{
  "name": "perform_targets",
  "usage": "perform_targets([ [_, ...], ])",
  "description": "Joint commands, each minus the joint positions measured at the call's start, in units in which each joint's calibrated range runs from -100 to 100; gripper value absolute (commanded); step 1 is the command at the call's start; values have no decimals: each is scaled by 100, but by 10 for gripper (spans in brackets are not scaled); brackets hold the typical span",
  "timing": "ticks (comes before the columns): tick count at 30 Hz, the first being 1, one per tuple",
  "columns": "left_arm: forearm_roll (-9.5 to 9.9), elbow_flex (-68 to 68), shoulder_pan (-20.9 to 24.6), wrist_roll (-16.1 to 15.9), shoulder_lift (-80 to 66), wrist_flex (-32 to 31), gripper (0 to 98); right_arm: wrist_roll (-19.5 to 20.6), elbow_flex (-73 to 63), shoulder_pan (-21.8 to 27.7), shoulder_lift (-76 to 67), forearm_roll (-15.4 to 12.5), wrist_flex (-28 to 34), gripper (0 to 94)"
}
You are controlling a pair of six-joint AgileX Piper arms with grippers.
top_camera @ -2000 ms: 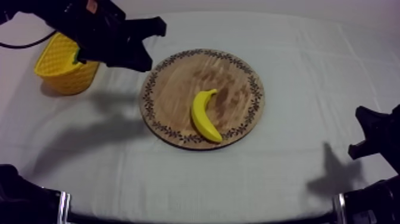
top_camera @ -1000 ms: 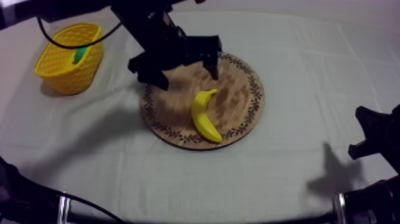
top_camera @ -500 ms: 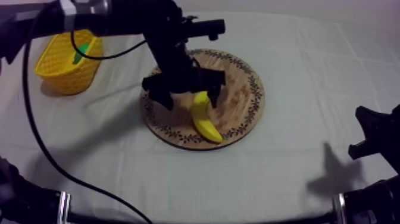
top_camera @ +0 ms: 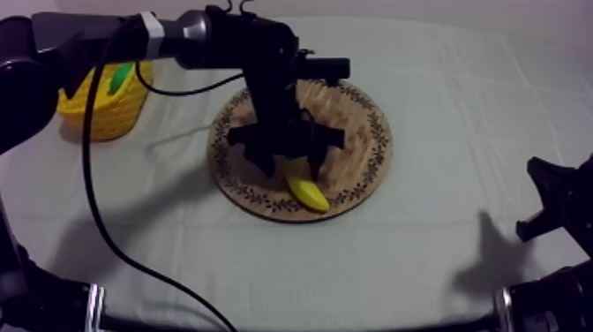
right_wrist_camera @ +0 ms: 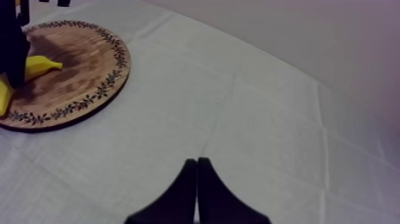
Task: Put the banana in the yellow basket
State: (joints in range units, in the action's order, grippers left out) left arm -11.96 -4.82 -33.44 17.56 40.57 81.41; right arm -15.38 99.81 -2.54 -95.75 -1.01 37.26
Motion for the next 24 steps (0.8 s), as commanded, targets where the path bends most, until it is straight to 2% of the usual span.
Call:
perform_targets([
  [1, -3, -21, 10, -14, 48, 70, 440, -14, -3, 1, 0, 1, 0, 3],
  [6, -11, -116, 16, -41, 150, 295, 294, 0, -3, 1, 0, 1, 0, 3],
  [11, 48, -210, -4, -14, 74, 478, 238, 104, -3, 1, 0, 1, 0, 3],
  [15, 212, -218, 45, 75, -266, 637, 227, 213, -3, 1, 0, 1, 0, 3],
  [24, 723, 113, 392, 246, -1615, 1096, 216, 311, -3, 1, 0, 1, 0, 3],
])
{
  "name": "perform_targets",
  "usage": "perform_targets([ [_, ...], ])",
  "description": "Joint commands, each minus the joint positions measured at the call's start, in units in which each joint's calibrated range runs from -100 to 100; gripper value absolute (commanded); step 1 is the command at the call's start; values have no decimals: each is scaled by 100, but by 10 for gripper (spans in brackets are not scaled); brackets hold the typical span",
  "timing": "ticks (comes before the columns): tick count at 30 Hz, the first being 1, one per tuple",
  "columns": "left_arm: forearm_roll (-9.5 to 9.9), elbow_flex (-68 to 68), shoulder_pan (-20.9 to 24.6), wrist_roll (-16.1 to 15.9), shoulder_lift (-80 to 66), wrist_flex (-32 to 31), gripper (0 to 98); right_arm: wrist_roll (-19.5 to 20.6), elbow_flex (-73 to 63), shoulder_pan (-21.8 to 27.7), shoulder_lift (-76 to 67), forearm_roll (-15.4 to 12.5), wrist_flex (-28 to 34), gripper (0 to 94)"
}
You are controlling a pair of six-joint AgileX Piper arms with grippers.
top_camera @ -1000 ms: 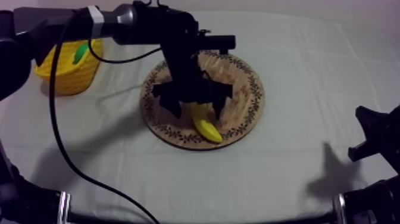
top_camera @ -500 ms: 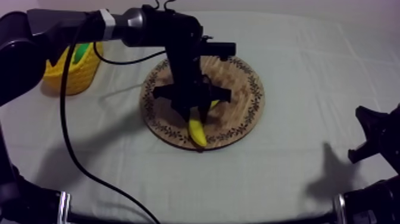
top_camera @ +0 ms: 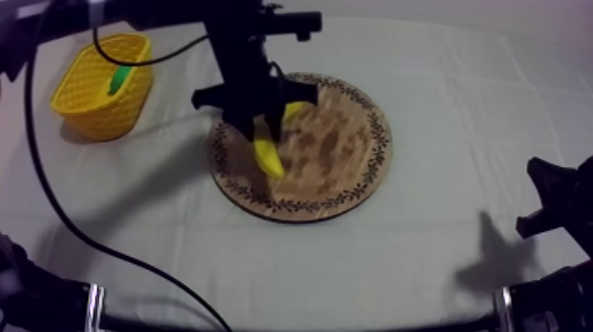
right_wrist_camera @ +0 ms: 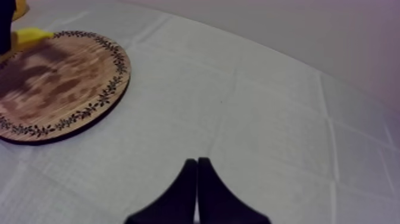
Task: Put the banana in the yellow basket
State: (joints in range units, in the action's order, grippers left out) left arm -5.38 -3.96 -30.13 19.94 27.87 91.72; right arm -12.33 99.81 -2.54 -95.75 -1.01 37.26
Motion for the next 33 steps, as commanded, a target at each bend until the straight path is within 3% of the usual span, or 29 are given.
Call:
perform_targets([
  [1, 136, 53, 109, 16, -513, 141, 215, 10, -3, 1, 0, 1, 0, 3],
  [9, 645, -10, 601, 0, -1958, 733, 221, 30, -3, 1, 0, 1, 0, 3],
  [20, 938, 277, 1569, -492, -3275, 800, 242, 46, -3, 1, 0, 1, 0, 3],
  [26, 1092, 322, 2089, -894, -3339, 600, 245, 48, -3, 1, 0, 1, 0, 3],
  [33, 1128, 346, 2536, -1282, -2963, 167, 270, 53, -3, 1, 0, 1, 0, 3],
])
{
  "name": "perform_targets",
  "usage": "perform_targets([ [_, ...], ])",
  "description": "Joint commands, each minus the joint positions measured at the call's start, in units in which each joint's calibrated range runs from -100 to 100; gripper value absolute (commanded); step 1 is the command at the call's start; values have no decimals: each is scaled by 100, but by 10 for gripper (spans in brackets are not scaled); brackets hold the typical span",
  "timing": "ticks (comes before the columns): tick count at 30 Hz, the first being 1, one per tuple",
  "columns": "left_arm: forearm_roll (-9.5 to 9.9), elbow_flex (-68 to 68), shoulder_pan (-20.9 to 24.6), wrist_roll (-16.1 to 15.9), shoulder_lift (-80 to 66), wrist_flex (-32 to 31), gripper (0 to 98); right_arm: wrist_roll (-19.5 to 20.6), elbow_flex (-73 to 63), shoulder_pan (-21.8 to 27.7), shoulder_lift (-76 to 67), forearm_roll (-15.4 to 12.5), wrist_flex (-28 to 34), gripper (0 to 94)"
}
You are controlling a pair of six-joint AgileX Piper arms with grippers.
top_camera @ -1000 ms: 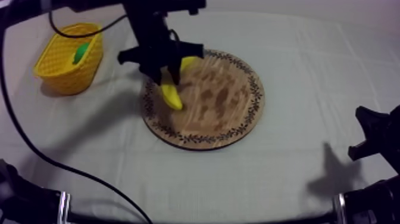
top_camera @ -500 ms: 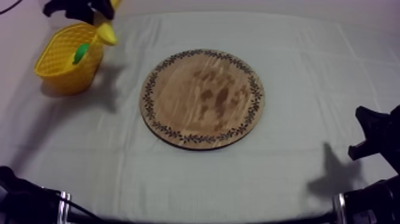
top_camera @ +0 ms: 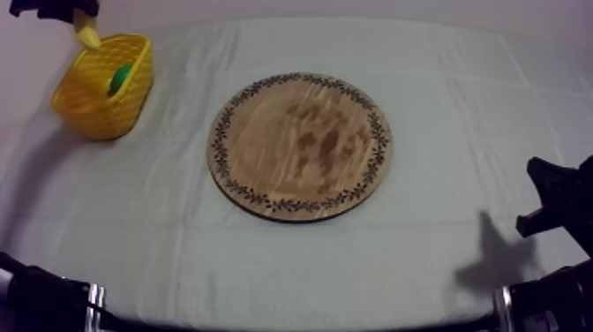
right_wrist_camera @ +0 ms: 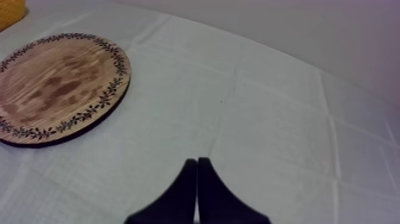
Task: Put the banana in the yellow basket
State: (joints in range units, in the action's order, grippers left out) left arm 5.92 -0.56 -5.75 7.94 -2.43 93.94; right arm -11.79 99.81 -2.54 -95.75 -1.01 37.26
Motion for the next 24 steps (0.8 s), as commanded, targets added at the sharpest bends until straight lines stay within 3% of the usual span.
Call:
perform_targets([
  [1, 0, 21, 151, -117, 144, -112, 278, 1, -3, 1, 0, 1, 0, 3],
  [7, 4, 77, 407, -326, 593, -410, 360, 4, -3, 1, 0, 1, 0, 3],
  [16, -14, 214, 495, -460, 780, -711, 757, 7, -3, 1, 0, 1, 0, 3],
  [19, -24, 342, 492, -443, 630, -728, 804, 9, -3, 1, 0, 1, 0, 3],
  [24, -73, 702, 454, -381, 55, -738, 803, 10, -3, 1, 0, 1, 0, 3],
])
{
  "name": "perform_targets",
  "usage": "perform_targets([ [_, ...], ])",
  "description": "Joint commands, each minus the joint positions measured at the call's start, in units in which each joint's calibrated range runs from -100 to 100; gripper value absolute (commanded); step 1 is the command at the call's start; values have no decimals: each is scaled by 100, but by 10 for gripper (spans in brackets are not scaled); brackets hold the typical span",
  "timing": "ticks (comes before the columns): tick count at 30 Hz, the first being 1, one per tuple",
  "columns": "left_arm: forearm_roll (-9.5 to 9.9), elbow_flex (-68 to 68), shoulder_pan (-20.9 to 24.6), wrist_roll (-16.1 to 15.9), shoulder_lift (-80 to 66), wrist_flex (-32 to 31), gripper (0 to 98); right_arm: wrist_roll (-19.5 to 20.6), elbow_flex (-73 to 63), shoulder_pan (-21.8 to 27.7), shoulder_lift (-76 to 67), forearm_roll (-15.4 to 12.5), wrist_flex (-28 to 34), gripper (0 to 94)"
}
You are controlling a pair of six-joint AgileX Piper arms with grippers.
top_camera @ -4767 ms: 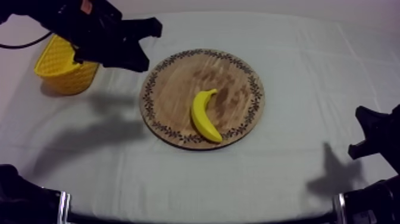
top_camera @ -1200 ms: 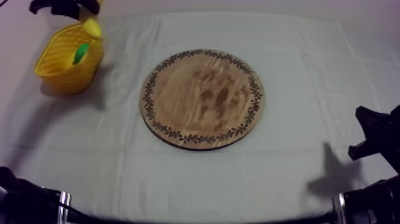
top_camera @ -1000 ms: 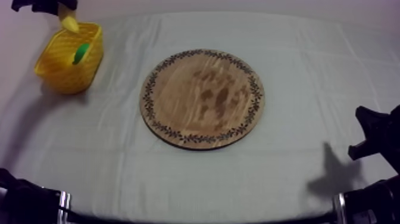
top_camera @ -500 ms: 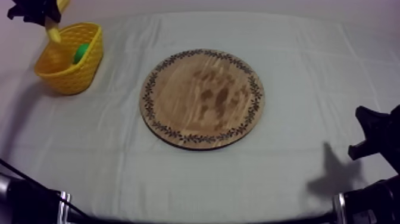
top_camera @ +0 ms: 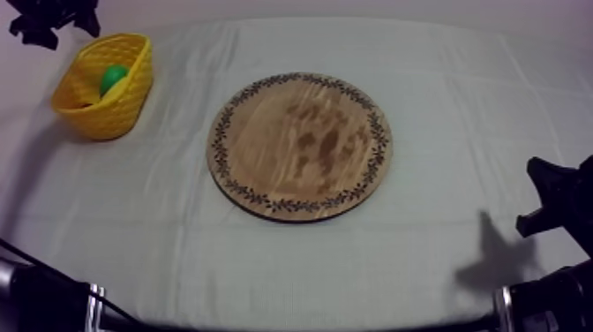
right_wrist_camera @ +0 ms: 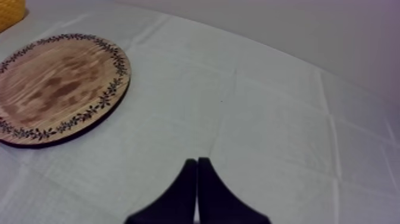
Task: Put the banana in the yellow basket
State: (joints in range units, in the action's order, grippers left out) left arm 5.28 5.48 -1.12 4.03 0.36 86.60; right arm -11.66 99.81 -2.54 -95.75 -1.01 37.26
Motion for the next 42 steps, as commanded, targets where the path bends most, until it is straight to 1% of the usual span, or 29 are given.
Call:
perform_targets([
  [1, -19, 182, -24, 23, -376, -9, 795, -4, -3, 1, 0, 1, 0, 3],
  [8, -45, 740, -210, 90, -1570, -110, 703, -4, -3, 1, 0, 1, 0, 3],
  [12, -87, 1102, -298, 112, -2276, -331, 618, -4, -3, 1, 0, 1, 0, 3],
  [15, -157, 1446, -341, 70, -2829, -658, 495, -4, -3, 1, 0, 1, 0, 3],
  [16, -181, 1591, -352, 51, -3016, -792, 439, -4, -3, 1, 0, 1, 0, 3],
  [19, -230, 2113, -402, 23, -3576, -1269, 221, -4, -3, 1, 0, 1, 0, 3],
  [20, -240, 2309, -425, 13, -3759, -1431, 171, -4, -3, 1, 0, 1, 0, 3],
  [22, -265, 2712, -456, -23, -4111, -1718, 105, -2, -3, 1, 0, 1, 0, 3],
  [24, -303, 3128, -467, -84, -4446, -1962, 62, 0, -3, 1, 0, 1, 0, 3],
  [29, -439, 4249, -386, -266, -5228, -2495, 12, 1, -3, 1, 0, 1, 0, 3],
  [36, -603, 5933, -348, -232, -6217, -3434, 1, 1, -3, 1, 0, 1, 0, 3],
  [42, -753, 6946, -333, -281, -6921, -3960, 0, 1, -3, 1, 0, 1, 0, 3],
])
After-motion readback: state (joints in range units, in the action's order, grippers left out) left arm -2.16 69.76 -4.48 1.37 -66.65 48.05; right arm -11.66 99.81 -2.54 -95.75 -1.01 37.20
